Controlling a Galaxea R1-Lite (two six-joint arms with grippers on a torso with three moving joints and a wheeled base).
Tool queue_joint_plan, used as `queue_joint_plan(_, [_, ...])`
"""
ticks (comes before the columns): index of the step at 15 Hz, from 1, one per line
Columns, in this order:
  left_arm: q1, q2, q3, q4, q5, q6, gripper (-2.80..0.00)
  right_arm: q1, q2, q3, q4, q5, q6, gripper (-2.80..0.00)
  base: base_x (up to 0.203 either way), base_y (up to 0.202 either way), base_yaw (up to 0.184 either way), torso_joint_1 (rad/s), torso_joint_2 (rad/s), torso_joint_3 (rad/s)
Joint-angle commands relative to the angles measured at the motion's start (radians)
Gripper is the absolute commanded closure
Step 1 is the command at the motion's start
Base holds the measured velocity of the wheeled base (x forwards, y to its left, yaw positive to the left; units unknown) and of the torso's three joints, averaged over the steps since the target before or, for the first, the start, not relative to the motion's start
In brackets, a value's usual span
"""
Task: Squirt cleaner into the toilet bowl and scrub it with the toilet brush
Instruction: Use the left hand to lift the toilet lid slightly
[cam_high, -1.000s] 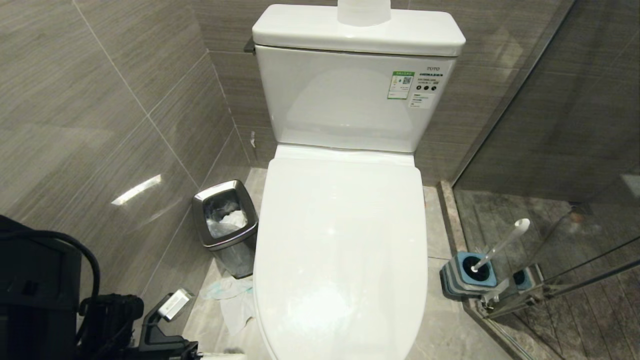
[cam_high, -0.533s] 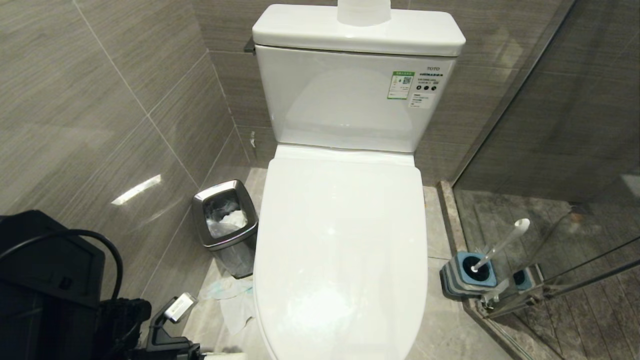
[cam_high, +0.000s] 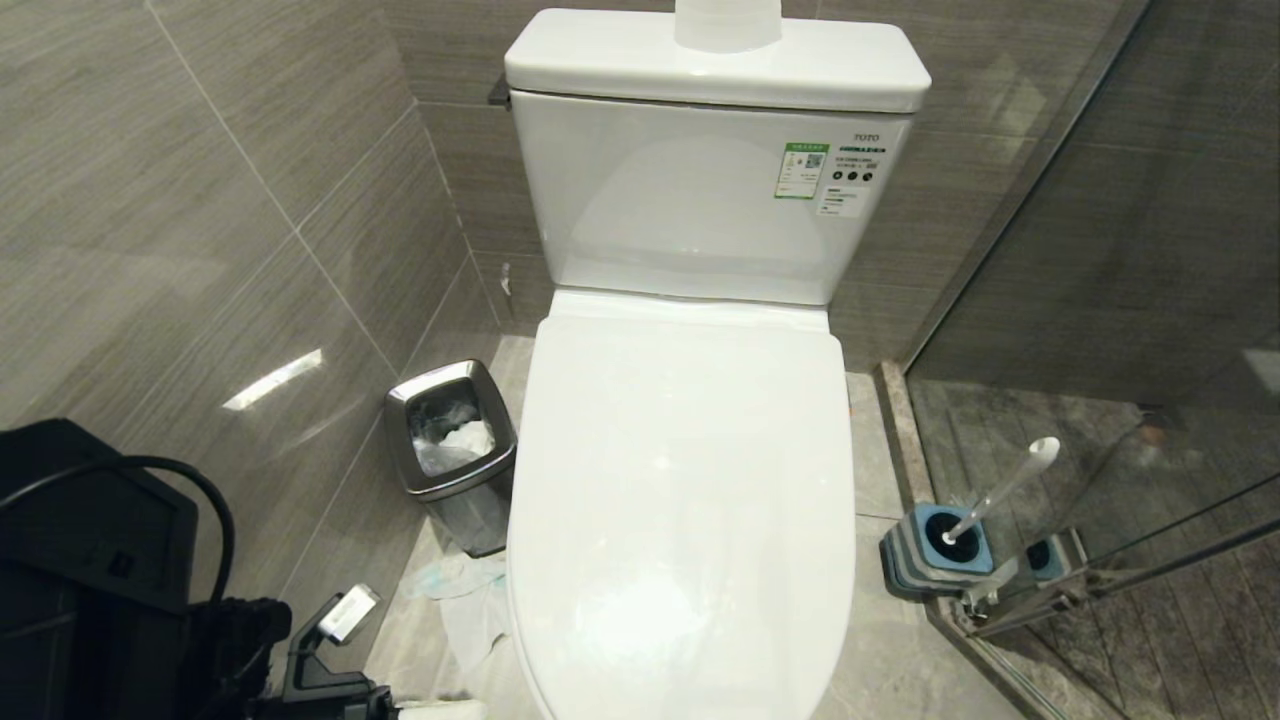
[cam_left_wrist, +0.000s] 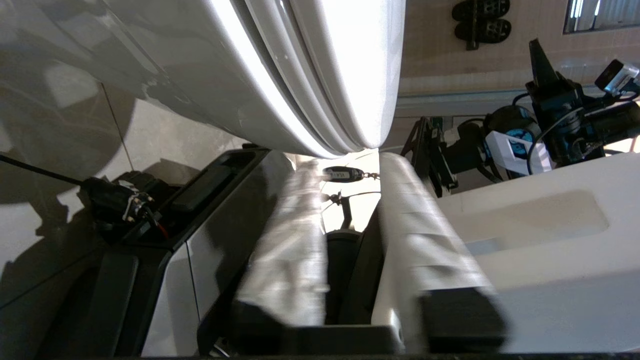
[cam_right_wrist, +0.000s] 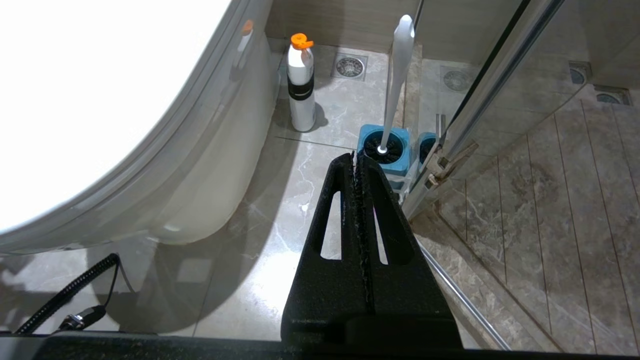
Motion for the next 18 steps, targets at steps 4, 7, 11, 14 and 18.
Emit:
queue_joint_plan(4, [0.014, -0.015, -0.006, -0.009, -0.012, -0.01, -2.8, 0.0, 0.0, 0.002, 0.0, 0.0, 0.0, 0.0, 0.0, 0.0, 0.0, 0.0, 0.0, 0.0])
queue_joint_plan(7, [0.011, -0.012, -0.024, -0.009, -0.013, -0.011, -2.8, 0.0, 0.0, 0.002, 0.0, 0.0, 0.0, 0.0, 0.0, 0.0, 0.0, 0.0, 0.0, 0.0])
queue_joint_plan(11, [0.006, -0.014, -0.031, -0.009, -0.015, -0.018, -2.8, 0.0, 0.0, 0.002, 0.0, 0.0, 0.0, 0.0, 0.0, 0.0, 0.0, 0.0, 0.0, 0.0])
queue_joint_plan(14, [0.011, -0.018, -0.073, -0.009, -0.015, -0.044, -2.8, 0.0, 0.0, 0.002, 0.0, 0.0, 0.0, 0.0, 0.0, 0.0, 0.0, 0.0, 0.0, 0.0])
queue_joint_plan(18, [0.027, -0.052, -0.117, -0.009, -0.013, -0.143, -2.8, 0.0, 0.0, 0.002, 0.0, 0.0, 0.0, 0.0, 0.0, 0.0, 0.0, 0.0, 0.0, 0.0])
